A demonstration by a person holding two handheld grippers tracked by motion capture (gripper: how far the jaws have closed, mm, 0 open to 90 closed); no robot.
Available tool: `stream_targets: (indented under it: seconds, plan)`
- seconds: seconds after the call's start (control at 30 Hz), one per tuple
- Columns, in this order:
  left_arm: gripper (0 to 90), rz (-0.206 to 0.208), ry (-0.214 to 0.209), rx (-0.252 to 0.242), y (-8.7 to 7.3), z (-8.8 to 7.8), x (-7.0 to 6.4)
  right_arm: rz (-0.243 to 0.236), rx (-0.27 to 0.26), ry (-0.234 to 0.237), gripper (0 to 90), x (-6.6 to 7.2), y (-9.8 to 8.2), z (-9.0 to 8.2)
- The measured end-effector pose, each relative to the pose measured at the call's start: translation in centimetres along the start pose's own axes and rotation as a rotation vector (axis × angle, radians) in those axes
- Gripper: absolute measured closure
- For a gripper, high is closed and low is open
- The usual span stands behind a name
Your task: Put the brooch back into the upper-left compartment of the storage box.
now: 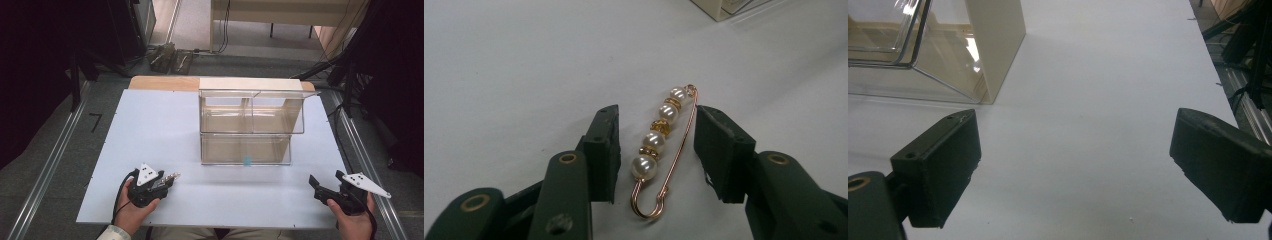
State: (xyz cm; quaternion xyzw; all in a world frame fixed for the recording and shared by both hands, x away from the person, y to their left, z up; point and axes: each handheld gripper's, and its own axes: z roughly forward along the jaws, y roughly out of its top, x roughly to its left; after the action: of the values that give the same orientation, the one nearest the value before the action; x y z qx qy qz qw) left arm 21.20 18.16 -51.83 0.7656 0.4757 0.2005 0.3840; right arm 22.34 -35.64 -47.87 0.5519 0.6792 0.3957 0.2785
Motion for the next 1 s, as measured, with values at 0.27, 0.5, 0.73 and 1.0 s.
stream_targets:
  seconds: [0.27,0.5,0.73,1.0]
  plan:
    - [63.9,0.024,0.007,0.005,0.01,0.05,-0.24,0.001,0.000,0.000,4.8,0.00,0.00,0.01]
    - [74.6,0.046,-0.003,0.008,0.01,0.07,-0.44,-0.003,-0.001,0.001,4.8,0.00,0.01,0.06]
    - [79.5,0.053,-0.018,0.008,0.00,0.03,-0.44,-0.003,-0.001,0.001,4.8,-0.01,0.01,0.06]
    - [79.8,0.058,-0.038,-0.012,-0.04,-0.19,-0.46,0.000,-0.001,0.001,4.8,-0.04,0.01,0.04]
